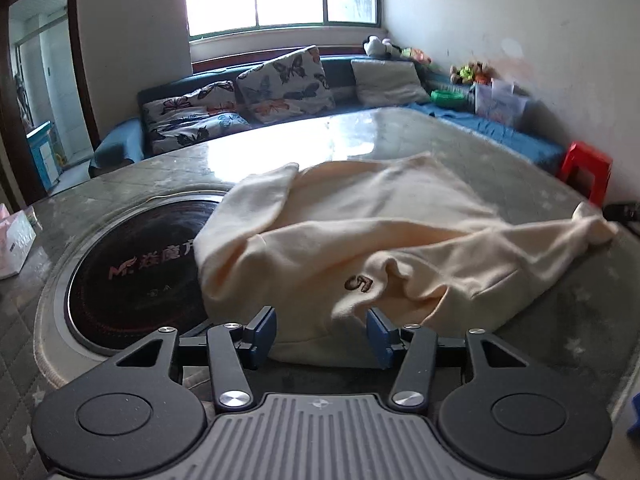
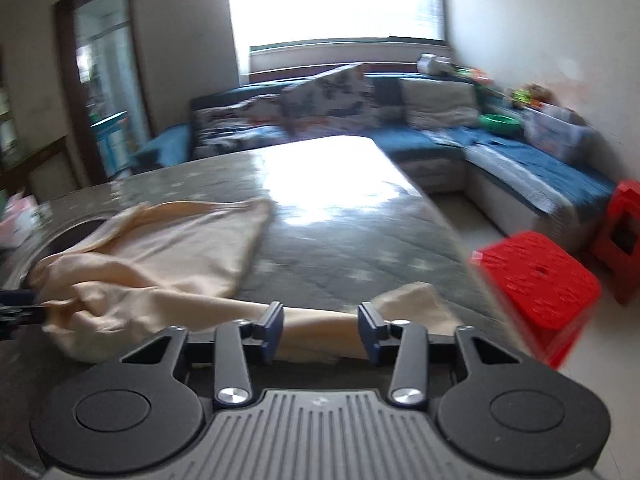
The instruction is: Fold clothes
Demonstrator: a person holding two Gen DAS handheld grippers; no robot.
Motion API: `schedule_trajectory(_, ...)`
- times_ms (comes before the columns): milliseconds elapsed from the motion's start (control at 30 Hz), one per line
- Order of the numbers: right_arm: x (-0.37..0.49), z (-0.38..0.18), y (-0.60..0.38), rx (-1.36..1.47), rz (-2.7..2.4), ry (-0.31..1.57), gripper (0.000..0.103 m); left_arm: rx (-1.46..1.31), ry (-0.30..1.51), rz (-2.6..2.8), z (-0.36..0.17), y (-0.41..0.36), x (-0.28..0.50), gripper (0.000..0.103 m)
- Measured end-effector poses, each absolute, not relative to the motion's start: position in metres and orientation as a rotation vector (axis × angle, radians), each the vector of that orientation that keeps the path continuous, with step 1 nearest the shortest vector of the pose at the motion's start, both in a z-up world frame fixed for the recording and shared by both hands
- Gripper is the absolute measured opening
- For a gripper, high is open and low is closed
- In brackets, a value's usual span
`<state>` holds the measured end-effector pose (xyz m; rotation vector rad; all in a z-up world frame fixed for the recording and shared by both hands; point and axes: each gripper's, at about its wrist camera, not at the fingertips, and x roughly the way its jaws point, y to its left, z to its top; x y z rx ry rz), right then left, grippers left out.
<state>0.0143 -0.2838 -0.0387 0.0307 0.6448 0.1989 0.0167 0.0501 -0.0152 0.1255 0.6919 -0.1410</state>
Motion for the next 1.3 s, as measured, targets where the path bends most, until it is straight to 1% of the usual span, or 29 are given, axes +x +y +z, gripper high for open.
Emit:
schedule_trajectory(67, 0.016, -0.038, -0.271, 0.013, 0.251, 0.642, 0.053, 0.134, 0.697, -0.129, -0.020, 0.048, 0.020, 0.053)
schedule_trajectory(133, 0.020, -0.037, -0.255, -0.012, 0.314, 0.639, 0.056, 0.115, 0.702, -0.129, -0.022, 0.050, 0.022, 0.049)
schedule_trajectory(167, 0.022, -0.037, -0.247, -0.023, 0.339, 0.641, 0.060, 0.106, 0.707, -0.128, -0.023, 0.051, 0.023, 0.044)
schedule_trajectory(200, 0.023, -0.037, -0.239, -0.035, 0.364, 0.643, 0.063, 0.097, 0.712, -0.126, -0.024, 0.052, 0.024, 0.042)
schedule_trajectory(267, 0.024, -0.038, -0.225, -0.064, 0.407, 0.646, 0.065, 0.081, 0.710, -0.120, -0.022, 0.053, 0.022, 0.042)
schedule_trajectory(433, 0.022, -0.039, -0.191, -0.165, 0.511, 0.646, 0.065, 0.076, 0.681, -0.133, -0.013, 0.052, 0.014, 0.042)
schedule_trajectory(667, 0.014, -0.040, -0.154, -0.289, 0.619, 0.631, 0.065, 0.088, 0.704, -0.133, -0.020, 0.049, 0.019, 0.042)
schedule_trajectory(733, 0.013, -0.042, -0.146, -0.318, 0.645, 0.627, 0.065, 0.092, 0.704, -0.145, -0.021, 0.049, 0.019, 0.037)
schedule_trajectory(767, 0.013, -0.044, -0.141, -0.336, 0.658, 0.625, 0.064, 0.094, 0.704, -0.153, -0.022, 0.048, 0.019, 0.027)
schedule_trajectory(800, 0.013, -0.046, -0.137, -0.353, 0.667, 0.624, 0.063, 0.090, 0.706, -0.162, -0.023, 0.048, 0.019, 0.022)
schedule_trajectory(833, 0.012, -0.048, -0.134, -0.369, 0.675, 0.623, 0.062, 0.089, 0.705, -0.169, -0.023, 0.048, 0.018, 0.019)
schedule_trajectory(867, 0.012, -0.050, -0.130, -0.379, 0.682, 0.625, 0.059, 0.092, 0.700, -0.175, -0.023, 0.048, 0.017, 0.013)
schedule_trajectory(900, 0.013, -0.051, -0.128, -0.383, 0.687, 0.626, 0.056, 0.095, 0.695, -0.178, -0.022, 0.048, 0.016, 0.009)
schedule_trajectory(1033, 0.015, -0.059, -0.116, -0.396, 0.710, 0.625, 0.047, 0.094, 0.681, -0.187, -0.019, 0.050, 0.010, 0.005)
schedule_trajectory(1100, 0.016, -0.063, -0.113, -0.399, 0.713, 0.629, 0.033, 0.096, 0.671, -0.195, -0.016, 0.052, 0.006, 0.005)
schedule_trajectory(1133, 0.017, -0.064, -0.112, -0.398, 0.715, 0.633, 0.028, 0.098, 0.666, -0.195, -0.014, 0.053, 0.005, 0.005)
schedule_trajectory(1200, 0.018, -0.067, -0.109, -0.396, 0.719, 0.642, 0.012, 0.099, 0.659, -0.193, -0.012, 0.056, 0.001, 0.003)
schedule_trajectory(1300, 0.013, -0.063, -0.112, -0.390, 0.742, 0.640, 0.006, 0.089, 0.657, -0.195, -0.008, 0.061, -0.004, 0.002)
